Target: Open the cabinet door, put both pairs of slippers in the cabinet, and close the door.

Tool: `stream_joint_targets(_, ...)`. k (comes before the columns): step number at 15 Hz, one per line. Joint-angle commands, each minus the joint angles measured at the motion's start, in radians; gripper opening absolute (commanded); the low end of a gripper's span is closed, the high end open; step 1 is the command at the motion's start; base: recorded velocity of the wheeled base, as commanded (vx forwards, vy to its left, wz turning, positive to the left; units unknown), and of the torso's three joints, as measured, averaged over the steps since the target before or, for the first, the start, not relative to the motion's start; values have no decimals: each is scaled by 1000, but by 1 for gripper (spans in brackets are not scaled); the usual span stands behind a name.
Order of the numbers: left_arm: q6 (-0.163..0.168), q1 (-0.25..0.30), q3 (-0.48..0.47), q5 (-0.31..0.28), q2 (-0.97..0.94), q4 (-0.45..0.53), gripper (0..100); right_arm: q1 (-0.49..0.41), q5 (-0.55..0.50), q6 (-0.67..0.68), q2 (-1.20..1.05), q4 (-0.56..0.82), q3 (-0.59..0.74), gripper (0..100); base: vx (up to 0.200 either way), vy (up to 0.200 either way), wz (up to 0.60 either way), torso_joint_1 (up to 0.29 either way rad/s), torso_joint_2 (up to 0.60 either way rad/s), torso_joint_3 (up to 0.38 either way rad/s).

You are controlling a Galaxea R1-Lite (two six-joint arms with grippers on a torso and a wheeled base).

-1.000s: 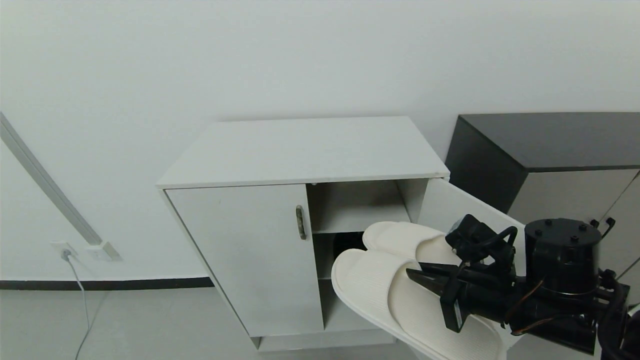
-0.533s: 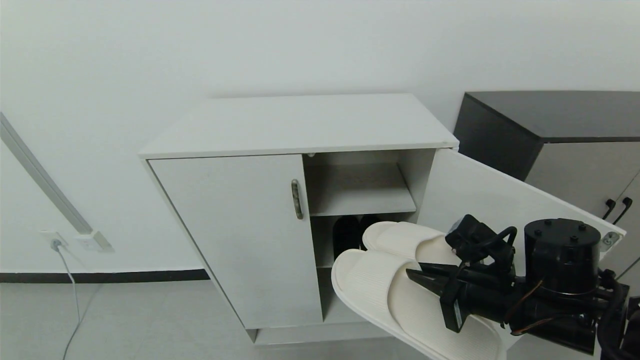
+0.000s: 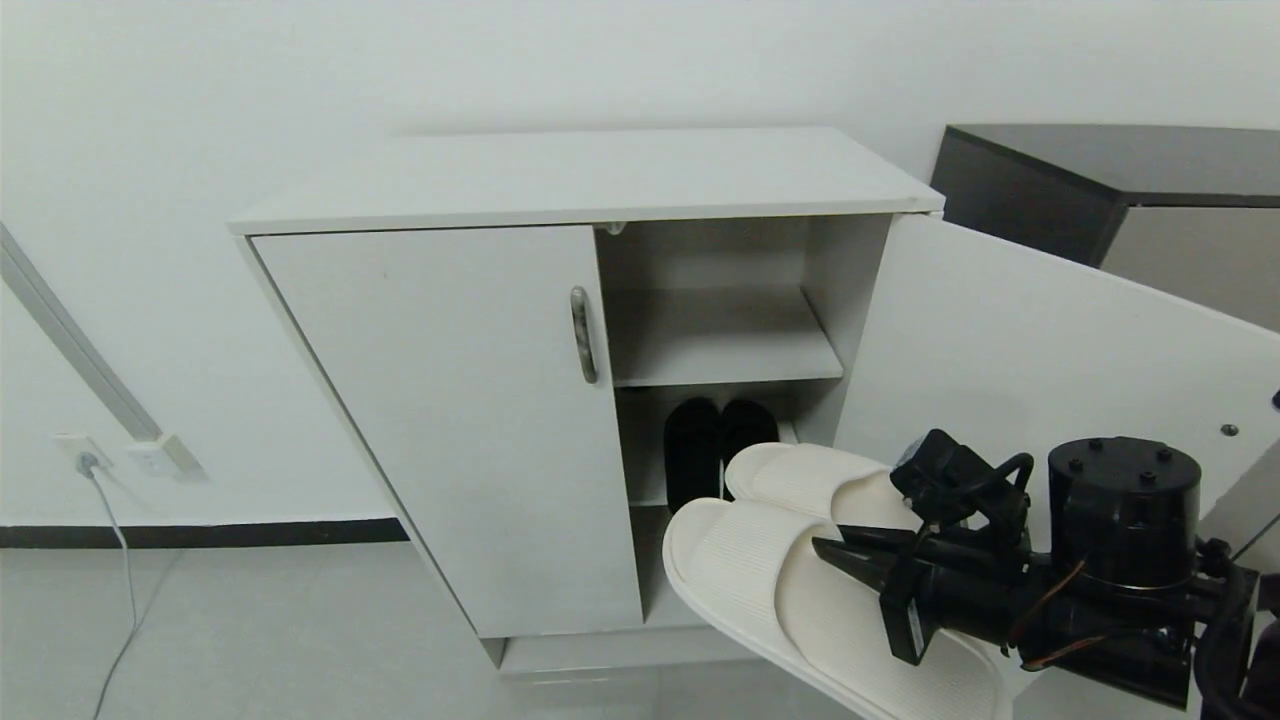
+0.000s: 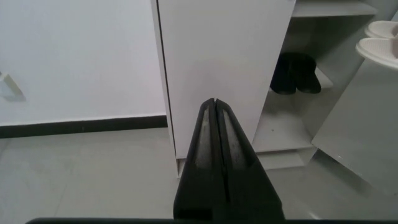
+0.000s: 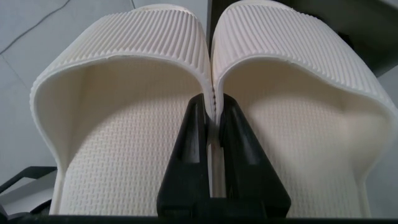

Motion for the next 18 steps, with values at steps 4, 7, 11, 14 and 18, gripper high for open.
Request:
stream_joint_targets(4,0,0,0,0,1,0,0,0,1,-11,9,0,0,0,0,0,0,-72,455,369)
stream_joint_targets(7,0,0,0,0,1,0,0,0,1,-19,8,-2,9,0,0,0,0,-32,434,413)
stream_joint_targets(11,0,0,0,1,1,0,0,2,1,-20,8,0,9,0,0,0,0,4,174,170)
stream_joint_targets(14,0,0,0,0,1,0,0,2,3,-20,6,-2,9,0,0,0,0,0,0,0)
stream_joint_targets(18,0,0,0,0,1,0,0,33,-83,-14,52,-48,-18,0,0,0,0,0,0,0)
